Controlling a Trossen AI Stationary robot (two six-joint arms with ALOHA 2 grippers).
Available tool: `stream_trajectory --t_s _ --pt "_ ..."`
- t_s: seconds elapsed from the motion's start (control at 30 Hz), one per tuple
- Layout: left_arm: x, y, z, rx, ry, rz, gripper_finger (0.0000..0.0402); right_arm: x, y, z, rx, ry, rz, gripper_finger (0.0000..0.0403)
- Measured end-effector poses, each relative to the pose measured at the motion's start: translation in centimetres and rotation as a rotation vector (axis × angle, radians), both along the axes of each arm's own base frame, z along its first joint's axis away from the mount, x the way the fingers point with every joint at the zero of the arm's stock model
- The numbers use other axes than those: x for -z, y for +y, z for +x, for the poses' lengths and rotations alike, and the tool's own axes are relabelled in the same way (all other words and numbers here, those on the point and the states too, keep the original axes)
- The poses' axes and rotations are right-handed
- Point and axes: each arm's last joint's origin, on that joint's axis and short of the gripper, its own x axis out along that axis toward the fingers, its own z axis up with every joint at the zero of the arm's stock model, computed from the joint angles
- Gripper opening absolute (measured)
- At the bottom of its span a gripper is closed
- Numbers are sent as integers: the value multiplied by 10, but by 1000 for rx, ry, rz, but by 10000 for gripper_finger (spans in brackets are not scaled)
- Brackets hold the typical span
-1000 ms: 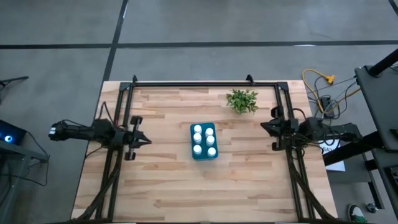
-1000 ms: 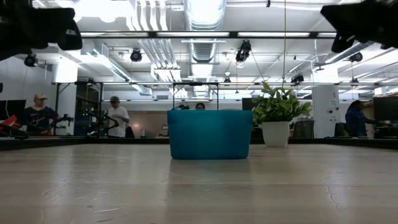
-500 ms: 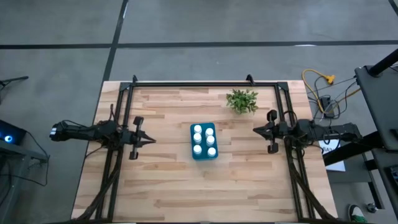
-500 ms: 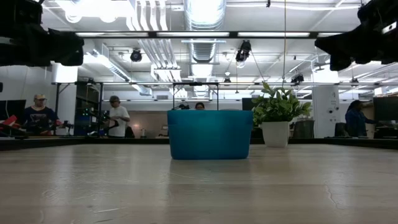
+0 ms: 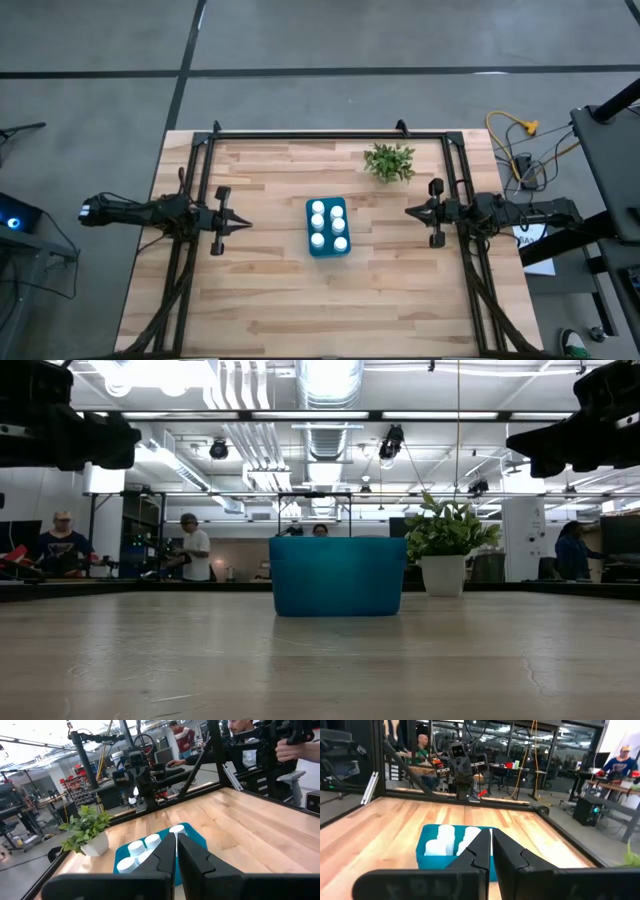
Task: Pick and place pill bottles into a basket
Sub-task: Return to Home Position
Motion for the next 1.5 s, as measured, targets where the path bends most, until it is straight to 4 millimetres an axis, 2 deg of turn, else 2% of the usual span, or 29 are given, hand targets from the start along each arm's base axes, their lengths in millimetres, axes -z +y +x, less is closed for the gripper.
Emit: stream_trajectory --t_s 0.1,0.37,0.7,1.5 --pt "0 0 0 0 -3 0 0 0 0 0 3 2 -6 9" --pt "0 0 0 -1 -2 0 0 2 0 2 -5 10 216 9" --pt "0 0 0 -3 -2 0 0 2 0 2 -4 15 160 9" --pt "0 0 0 -3 3 0 0 2 0 2 -1 15 160 9"
